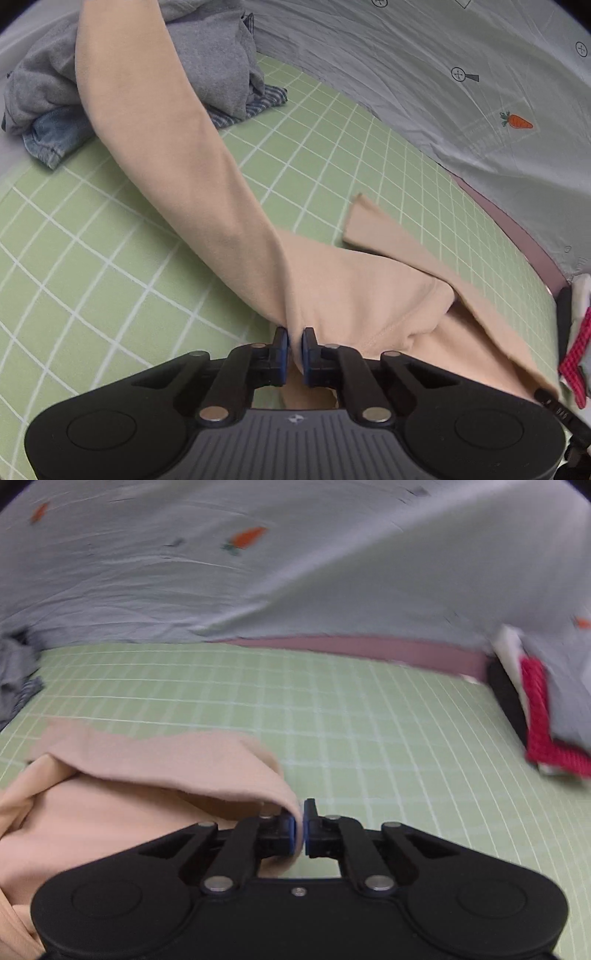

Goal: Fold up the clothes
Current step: 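Lift the beige shirt out of the pile and lay it on the open mat, then open both grippers to release the beige shirt onto the mat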

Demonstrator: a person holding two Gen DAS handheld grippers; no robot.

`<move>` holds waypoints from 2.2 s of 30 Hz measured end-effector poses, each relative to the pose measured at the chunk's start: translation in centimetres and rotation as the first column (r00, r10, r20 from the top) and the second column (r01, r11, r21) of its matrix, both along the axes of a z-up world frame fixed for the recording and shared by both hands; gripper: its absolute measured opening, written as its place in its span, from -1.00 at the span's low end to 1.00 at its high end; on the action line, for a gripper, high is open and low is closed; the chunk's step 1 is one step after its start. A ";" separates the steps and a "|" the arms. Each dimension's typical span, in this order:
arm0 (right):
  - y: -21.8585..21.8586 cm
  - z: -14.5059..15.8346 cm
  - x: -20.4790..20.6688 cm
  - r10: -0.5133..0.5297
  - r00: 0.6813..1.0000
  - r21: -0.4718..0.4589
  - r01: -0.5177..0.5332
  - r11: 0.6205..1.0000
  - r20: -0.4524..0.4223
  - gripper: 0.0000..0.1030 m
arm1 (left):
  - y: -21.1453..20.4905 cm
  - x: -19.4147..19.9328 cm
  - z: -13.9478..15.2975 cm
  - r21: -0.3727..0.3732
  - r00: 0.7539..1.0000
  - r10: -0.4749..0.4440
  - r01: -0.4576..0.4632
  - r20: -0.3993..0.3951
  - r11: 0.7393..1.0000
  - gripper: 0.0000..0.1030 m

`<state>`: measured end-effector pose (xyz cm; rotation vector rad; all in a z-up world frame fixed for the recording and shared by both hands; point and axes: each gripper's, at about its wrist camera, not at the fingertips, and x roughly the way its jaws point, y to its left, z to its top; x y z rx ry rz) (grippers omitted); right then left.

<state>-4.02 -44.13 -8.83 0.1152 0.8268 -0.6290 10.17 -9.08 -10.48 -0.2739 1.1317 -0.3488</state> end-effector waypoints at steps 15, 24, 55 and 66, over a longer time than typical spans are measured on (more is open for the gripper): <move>1.3 -2.7 -6.6 0.102 0.988 -0.020 -0.105 0.994 -0.119 0.17 | -1.3 -4.5 -0.6 0.080 0.999 -0.004 0.007 -0.035 0.997 -0.50; 5.0 -4.8 -0.2 0.424 0.885 -0.035 -0.438 0.898 -0.193 0.08 | -1.5 -2.7 -0.8 0.053 0.993 0.108 -0.105 -0.049 0.993 -0.17; -10.4 -0.9 -8.6 -0.372 0.928 0.014 0.373 0.928 -0.015 0.29 | -2.3 1.6 1.3 0.255 0.988 0.064 -0.098 0.139 0.962 -0.23; -8.6 -2.3 -3.4 -0.188 0.982 0.142 0.187 0.972 -0.010 0.40 | -6.3 3.9 0.2 0.248 0.981 -0.140 0.103 0.134 0.963 0.23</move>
